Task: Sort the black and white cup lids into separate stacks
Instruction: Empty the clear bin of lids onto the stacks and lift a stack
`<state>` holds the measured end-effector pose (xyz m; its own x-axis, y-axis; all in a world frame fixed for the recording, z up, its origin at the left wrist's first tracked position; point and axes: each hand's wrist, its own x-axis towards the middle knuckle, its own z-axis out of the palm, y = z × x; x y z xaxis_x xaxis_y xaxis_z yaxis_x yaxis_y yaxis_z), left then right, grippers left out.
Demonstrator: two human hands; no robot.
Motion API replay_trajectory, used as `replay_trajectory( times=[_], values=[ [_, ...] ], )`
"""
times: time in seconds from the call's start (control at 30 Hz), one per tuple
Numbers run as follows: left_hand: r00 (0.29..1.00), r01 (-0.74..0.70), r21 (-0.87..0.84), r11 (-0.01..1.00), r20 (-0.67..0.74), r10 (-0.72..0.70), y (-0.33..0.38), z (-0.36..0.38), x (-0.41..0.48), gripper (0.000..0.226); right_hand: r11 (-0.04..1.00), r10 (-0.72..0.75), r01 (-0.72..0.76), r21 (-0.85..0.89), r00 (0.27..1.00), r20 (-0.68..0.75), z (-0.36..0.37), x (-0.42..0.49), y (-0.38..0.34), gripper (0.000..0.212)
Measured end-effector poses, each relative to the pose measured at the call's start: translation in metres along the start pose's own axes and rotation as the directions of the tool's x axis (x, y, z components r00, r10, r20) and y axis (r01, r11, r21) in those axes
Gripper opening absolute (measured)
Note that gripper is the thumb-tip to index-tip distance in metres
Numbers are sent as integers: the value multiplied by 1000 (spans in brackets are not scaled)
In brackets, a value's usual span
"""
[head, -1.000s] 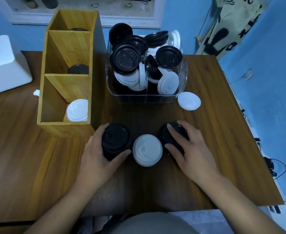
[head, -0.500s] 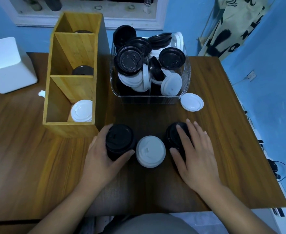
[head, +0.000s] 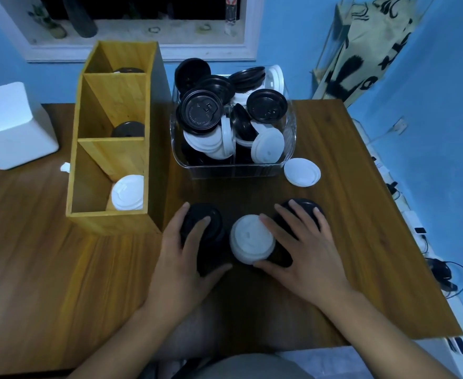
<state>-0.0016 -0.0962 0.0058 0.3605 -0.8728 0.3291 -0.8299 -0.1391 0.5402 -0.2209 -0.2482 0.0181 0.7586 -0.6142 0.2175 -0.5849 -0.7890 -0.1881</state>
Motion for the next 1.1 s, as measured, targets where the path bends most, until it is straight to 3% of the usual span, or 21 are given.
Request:
replay_trajectory(
  times=[0.2, 0.37, 0.43, 0.53, 0.63, 0.8, 0.9, 0.97, 1.1],
  values=[
    [1000, 7, 82, 997, 5, -7, 12, 24, 40, 78, 996, 89, -89, 11, 996, -24, -17, 17, 33, 73],
    [999, -13, 8, 1000, -42, 13, 8, 26, 48, 69, 940, 220, -173, 295, 967, -131, -47, 59, 80, 38],
    [998, 3, -32, 999, -56, -5, 8, 24, 45, 69, 939, 245, -241, 244, 969, 17, -55, 84, 95, 35],
    [998, 17, -62, 998, -59, -21, 10, 22, 45, 69, 975, 149, -193, 105, 933, 329, -57, 115, 95, 28],
    [998, 13, -71, 997, -55, -17, 11, 22, 45, 68, 981, 100, -160, 113, 906, 410, -56, 126, 86, 30],
    [998, 23, -63, 998, -55, -26, 11, 23, 46, 66, 989, 83, -123, 77, 913, 399, -55, 122, 65, 45],
    [998, 27, -58, 998, -49, -30, 12, 23, 47, 67, 990, 126, -97, -100, 930, 346, -40, 123, 52, 56],
    [998, 24, -56, 998, -54, -27, 12, 23, 48, 66, 971, 208, -159, -181, 931, 299, -31, 127, 44, 53],
    [998, 23, -58, 998, -53, -26, 11, 23, 47, 67, 972, 228, -215, -92, 956, 185, -21, 133, 38, 37]
  ],
)
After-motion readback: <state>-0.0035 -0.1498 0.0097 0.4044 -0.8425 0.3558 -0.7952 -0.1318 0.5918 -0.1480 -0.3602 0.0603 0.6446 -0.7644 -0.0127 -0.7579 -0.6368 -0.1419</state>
